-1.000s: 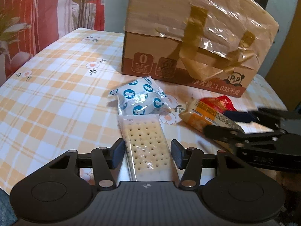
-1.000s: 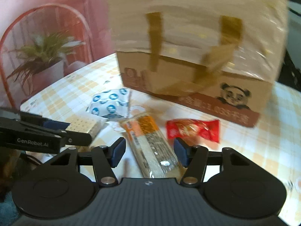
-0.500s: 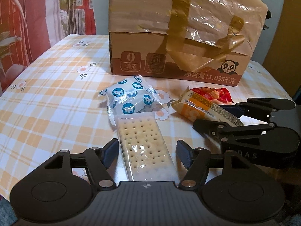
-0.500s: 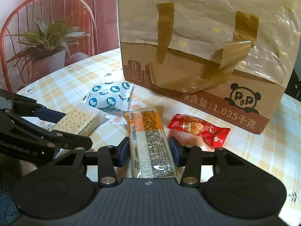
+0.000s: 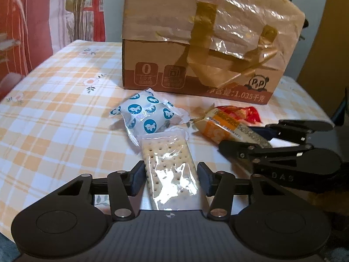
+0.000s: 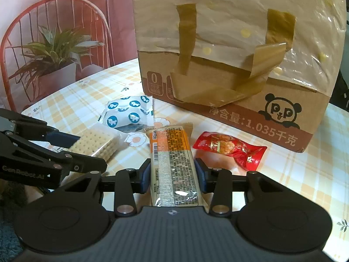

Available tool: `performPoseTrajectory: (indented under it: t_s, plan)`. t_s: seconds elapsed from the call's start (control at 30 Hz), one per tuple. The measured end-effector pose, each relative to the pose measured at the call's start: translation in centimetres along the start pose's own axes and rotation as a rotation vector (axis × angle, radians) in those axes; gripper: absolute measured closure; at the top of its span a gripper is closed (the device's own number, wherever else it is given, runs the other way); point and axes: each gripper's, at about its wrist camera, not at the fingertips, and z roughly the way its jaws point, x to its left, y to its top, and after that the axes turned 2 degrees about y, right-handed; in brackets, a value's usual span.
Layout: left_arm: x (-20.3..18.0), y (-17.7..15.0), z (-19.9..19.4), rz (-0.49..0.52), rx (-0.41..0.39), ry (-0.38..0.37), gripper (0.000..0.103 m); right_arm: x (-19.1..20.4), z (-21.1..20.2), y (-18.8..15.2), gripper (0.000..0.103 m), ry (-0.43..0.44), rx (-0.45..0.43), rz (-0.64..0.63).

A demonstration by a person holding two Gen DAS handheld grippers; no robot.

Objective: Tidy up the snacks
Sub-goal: 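Grasp the clear cracker packet with the left tool while the right tool grasps the orange-striped bar, then lift the cracker packet and bar and carry both over the box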

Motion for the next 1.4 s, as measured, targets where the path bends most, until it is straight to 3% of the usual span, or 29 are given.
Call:
performPoseTrajectory:
  t_s: [0.9,1.2,1.4]
  plan:
    - [-0.7,0.3,-1.4,0.000,-0.050,-0.089,0.050,-0.2,-0.5,0.1,0.063,0.033,-0.010,0.037]
    - [-0.1,1.7,-3.3,-0.028,-0.128,-0.059,0.050,-0.5,-3.6,0.6,0.063,0.039,-0.107,0.054]
    - [-0.1,4.9,-6.1,-0.007,-0.250,-0.044,0.050,-1.0,-6.4,2.1,0.063,0.013,-0.212,0.030]
